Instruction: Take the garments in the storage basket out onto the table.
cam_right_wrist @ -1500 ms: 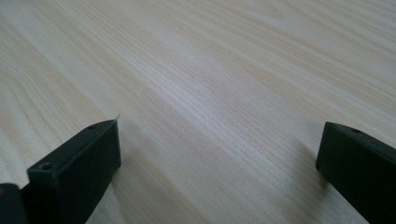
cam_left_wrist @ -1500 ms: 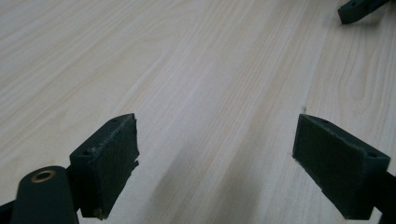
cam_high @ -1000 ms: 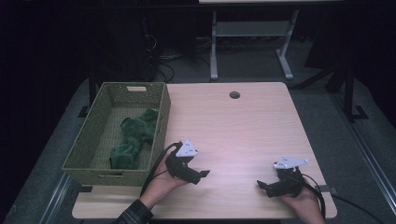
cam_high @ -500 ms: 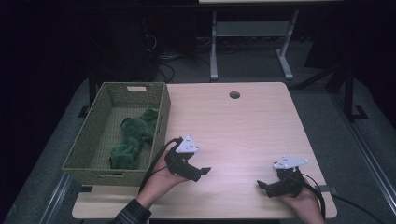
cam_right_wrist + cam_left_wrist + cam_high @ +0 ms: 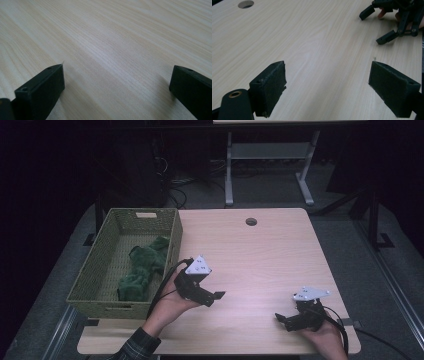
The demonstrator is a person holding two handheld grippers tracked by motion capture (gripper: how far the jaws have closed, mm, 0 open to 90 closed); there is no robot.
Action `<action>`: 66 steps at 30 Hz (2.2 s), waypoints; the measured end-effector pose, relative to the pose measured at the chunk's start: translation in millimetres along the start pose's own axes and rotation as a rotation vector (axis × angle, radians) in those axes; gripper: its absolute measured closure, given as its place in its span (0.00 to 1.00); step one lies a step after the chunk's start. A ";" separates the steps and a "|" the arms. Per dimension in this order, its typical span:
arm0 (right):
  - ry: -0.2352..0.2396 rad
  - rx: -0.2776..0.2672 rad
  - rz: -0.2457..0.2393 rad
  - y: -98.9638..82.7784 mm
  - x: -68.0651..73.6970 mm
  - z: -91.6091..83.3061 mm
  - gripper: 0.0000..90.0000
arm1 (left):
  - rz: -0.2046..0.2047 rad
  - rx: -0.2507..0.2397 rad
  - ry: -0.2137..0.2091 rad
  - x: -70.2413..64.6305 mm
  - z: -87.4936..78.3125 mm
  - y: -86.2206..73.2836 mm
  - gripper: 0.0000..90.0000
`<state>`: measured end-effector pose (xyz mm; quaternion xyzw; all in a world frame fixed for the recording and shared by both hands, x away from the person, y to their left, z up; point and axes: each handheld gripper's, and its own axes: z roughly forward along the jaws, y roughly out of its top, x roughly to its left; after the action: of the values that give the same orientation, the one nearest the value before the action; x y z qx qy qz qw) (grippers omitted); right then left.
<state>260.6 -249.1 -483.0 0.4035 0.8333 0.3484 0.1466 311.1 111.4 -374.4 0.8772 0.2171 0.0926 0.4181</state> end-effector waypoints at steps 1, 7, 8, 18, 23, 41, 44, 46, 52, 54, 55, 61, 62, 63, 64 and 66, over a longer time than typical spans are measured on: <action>-0.001 0.001 -0.002 0.0 -0.2 0.0 0.00 | 0.003 -0.001 -0.003 2.1 -2.3 3.9 0.15; 0.000 -0.001 -0.002 0.0 -0.1 0.1 0.00 | 0.010 0.007 -0.010 7.6 -6.1 11.6 0.15; 0.000 -0.001 -0.002 0.0 -0.1 0.1 0.00 | 0.010 0.007 -0.010 7.6 -6.1 11.6 0.15; 0.001 0.002 0.003 0.0 0.2 -0.1 0.00 | 0.020 -0.013 0.010 24.1 -21.0 25.2 0.15; 0.001 0.002 0.003 0.0 0.2 -0.1 0.00 | 0.024 -0.011 0.011 31.5 -27.0 28.5 0.15; 0.000 0.000 -0.004 0.0 -0.3 0.0 0.00 | -0.041 -0.020 0.062 61.5 -64.5 8.6 0.16; 0.000 0.001 -0.004 0.0 -0.4 0.0 0.00 | -0.055 -0.020 0.072 67.6 -71.7 4.3 0.16; 0.000 0.000 -0.004 0.0 -0.3 0.0 0.00 | -0.059 -0.018 0.074 69.1 -73.5 3.2 0.16; 0.000 0.001 -0.004 0.0 -0.4 0.0 0.00 | -0.092 -0.008 0.097 83.5 -87.2 -8.5 0.16; 0.000 0.001 -0.004 0.0 -0.4 0.0 0.00 | -0.099 -0.008 0.103 86.8 -91.3 -11.2 0.16; 0.000 0.001 -0.004 0.0 -0.4 0.0 0.00 | -0.103 -0.008 0.107 88.5 -93.4 -12.6 0.16; 0.000 0.001 -0.004 0.0 -0.4 0.0 0.00 | -0.121 -0.006 0.136 96.7 -102.1 -19.4 0.16; 0.000 0.001 -0.002 0.0 -0.2 0.0 0.00 | -0.125 -0.003 0.148 99.5 -104.9 -22.0 0.16; 0.000 0.001 -0.001 0.1 -0.2 0.1 0.00 | -0.134 -0.004 0.158 101.2 -106.4 -23.9 0.16; 0.000 0.001 -0.001 0.1 -0.2 0.1 0.00 | -0.134 -0.004 0.158 101.2 -106.4 -23.9 0.16; 0.000 0.000 -0.001 0.1 -0.2 0.1 0.00 | -0.143 0.009 0.179 106.4 -110.1 -28.7 0.16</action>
<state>260.9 -249.2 -483.0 0.4032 0.8335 0.3481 0.1466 359.1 252.5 -328.9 0.8495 0.3160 0.1397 0.3987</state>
